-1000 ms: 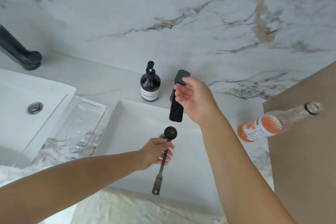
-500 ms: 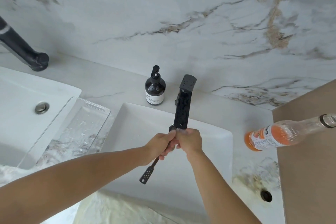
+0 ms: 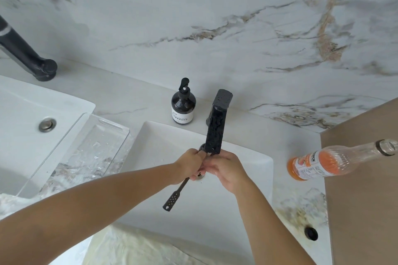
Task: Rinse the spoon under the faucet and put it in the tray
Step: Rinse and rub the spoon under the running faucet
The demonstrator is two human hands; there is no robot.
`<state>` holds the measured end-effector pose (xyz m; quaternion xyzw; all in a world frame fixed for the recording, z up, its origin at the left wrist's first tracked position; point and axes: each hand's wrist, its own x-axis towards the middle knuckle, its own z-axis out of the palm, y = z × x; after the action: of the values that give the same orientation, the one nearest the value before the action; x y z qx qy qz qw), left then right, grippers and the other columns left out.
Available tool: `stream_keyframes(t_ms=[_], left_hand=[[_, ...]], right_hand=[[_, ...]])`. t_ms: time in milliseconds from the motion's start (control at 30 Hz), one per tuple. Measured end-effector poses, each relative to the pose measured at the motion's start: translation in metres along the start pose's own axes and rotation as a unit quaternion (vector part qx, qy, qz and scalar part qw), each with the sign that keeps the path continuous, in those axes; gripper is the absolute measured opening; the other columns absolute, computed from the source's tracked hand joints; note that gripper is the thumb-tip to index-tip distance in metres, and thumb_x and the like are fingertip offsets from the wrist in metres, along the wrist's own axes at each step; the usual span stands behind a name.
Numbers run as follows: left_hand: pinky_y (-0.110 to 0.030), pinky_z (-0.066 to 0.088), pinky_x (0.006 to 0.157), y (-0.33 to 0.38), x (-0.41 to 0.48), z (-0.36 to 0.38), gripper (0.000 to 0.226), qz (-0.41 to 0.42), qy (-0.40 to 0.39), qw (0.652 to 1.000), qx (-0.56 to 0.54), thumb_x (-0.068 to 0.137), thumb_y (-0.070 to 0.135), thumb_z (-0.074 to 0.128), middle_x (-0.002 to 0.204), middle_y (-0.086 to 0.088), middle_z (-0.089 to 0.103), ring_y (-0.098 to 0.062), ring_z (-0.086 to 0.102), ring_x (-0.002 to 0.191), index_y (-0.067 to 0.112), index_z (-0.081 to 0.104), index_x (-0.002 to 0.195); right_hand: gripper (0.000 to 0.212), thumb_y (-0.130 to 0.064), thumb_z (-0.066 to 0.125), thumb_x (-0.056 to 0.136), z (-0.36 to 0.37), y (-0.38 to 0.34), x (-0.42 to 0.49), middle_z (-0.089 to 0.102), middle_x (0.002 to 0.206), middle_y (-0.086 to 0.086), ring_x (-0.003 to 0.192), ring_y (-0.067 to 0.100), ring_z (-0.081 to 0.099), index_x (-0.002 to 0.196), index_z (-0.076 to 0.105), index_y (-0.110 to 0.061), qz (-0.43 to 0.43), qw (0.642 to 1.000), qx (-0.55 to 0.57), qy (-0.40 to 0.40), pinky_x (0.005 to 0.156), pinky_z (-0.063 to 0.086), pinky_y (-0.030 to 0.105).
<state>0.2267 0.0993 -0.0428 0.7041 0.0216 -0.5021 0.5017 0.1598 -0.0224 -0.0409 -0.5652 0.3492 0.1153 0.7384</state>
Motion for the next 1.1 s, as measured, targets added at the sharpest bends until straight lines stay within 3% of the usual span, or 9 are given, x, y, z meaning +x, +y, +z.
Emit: stream_keyframes(t_ms=[100, 267, 467, 600, 700, 867, 933, 1033, 1100], left_hand=[[-0.016, 0.021, 0.037, 0.005, 0.006, -0.006, 0.042, -0.04, 0.015, 0.996, -0.085, 0.103, 0.032, 0.037, 0.04, 0.001, 0.033, -0.013, 0.022, 0.031, 0.013, 0.043, 0.065], [-0.024, 0.036, 0.044, 0.0, 0.009, -0.009, 0.032, -0.044, -0.029, 0.983, -0.174, 0.102, 0.01, 0.038, 0.059, -0.006, 0.054, -0.015, 0.039, 0.046, 0.006, 0.057, 0.077], [-0.027, 0.05, 0.05, 0.001, 0.017, 0.005, 0.027, -0.024, 0.0, 0.945, -0.326, 0.098, -0.008, 0.033, 0.064, -0.012, 0.057, -0.018, 0.052, 0.05, -0.002, 0.058, 0.091], [-0.026, 0.053, 0.057, 0.007, 0.015, -0.001, 0.029, 0.102, 0.02, 0.994, -0.015, 0.09, -0.01, 0.034, 0.069, -0.008, 0.063, -0.017, 0.058, 0.054, 0.007, 0.056, 0.083], [-0.03, 0.048, 0.068, 0.002, 0.021, -0.015, 0.022, 0.182, 0.031, 0.939, 0.291, 0.086, -0.003, 0.041, 0.079, -0.003, 0.064, -0.02, 0.055, 0.07, 0.016, 0.053, 0.084], [-0.022, 0.023, 0.037, -0.003, 0.02, 0.01, 0.03, 0.034, 0.049, 0.97, -0.236, 0.089, -0.006, 0.036, 0.052, -0.003, 0.042, -0.013, 0.03, 0.039, 0.012, 0.046, 0.067], [-0.021, 0.02, 0.036, -0.005, 0.023, 0.014, 0.031, 0.022, 0.095, 0.968, -0.232, 0.09, -0.002, 0.037, 0.051, -0.003, 0.034, -0.013, 0.025, 0.036, 0.013, 0.043, 0.064], [-0.026, 0.037, 0.052, -0.008, 0.019, -0.006, 0.025, 0.12, 0.091, 0.986, 0.076, 0.09, -0.005, 0.038, 0.075, -0.012, 0.061, -0.022, 0.049, 0.059, 0.005, 0.061, 0.092], [-0.026, 0.042, 0.069, -0.014, 0.022, -0.023, 0.033, 0.138, 0.06, 0.95, 0.274, 0.088, -0.006, 0.04, 0.099, -0.013, 0.07, -0.024, 0.055, 0.081, 0.005, 0.063, 0.108]], right_hand=[[0.007, -0.001, 0.075, 0.083, 0.0, 0.01, 0.004, 0.078, 0.081, 0.016, 0.072, 0.03, 0.076, 0.09, 0.074, 0.0, 0.003, 0.99, 0.026, 0.136, 0.071, 0.063, 0.037], [0.025, 0.016, 0.061, 0.086, 0.001, 0.023, -0.005, 0.077, 0.099, 0.016, 0.086, 0.031, 0.077, 0.101, 0.072, 0.0, 0.038, 0.984, 0.166, 0.059, 0.084, 0.062, 0.039], [0.053, -0.055, 0.058, 0.094, 0.006, 0.031, -0.021, 0.074, 0.089, 0.018, 0.068, 0.033, 0.07, 0.107, 0.069, -0.004, 0.17, 0.981, 0.063, -0.074, 0.063, 0.058, 0.04], [0.034, -0.032, 0.05, 0.099, -0.01, 0.033, -0.027, 0.042, 0.051, -0.005, 0.041, 0.012, 0.034, 0.074, 0.062, -0.013, 0.033, 0.971, -0.237, -0.023, 0.044, 0.029, 0.024], [0.049, -0.047, 0.044, 0.099, -0.025, 0.019, -0.025, 0.043, 0.048, -0.008, 0.038, 0.01, 0.037, 0.062, 0.055, -0.018, 0.003, 0.908, -0.419, 0.005, 0.042, 0.031, 0.021], [0.06, -0.062, 0.044, 0.096, 0.012, 0.024, -0.029, 0.023, 0.044, -0.008, 0.035, 0.011, 0.016, 0.053, 0.043, -0.021, 0.171, 0.982, 0.059, -0.05, 0.037, 0.014, 0.021], [0.059, -0.064, 0.045, 0.095, 0.025, 0.028, -0.028, 0.023, 0.045, -0.007, 0.036, 0.011, 0.016, 0.053, 0.042, -0.022, 0.181, 0.976, 0.112, -0.045, 0.037, 0.014, 0.023], [0.056, -0.058, 0.033, 0.099, 0.016, 0.03, -0.03, 0.049, 0.051, -0.003, 0.048, 0.022, 0.045, 0.06, 0.051, -0.021, 0.064, 0.958, -0.276, 0.052, 0.049, 0.035, 0.027], [0.058, -0.06, 0.026, 0.099, -0.004, 0.031, -0.026, 0.064, 0.07, 0.002, 0.071, 0.03, 0.058, 0.066, 0.052, -0.02, -0.014, 0.81, -0.572, 0.129, 0.065, 0.044, 0.035]])
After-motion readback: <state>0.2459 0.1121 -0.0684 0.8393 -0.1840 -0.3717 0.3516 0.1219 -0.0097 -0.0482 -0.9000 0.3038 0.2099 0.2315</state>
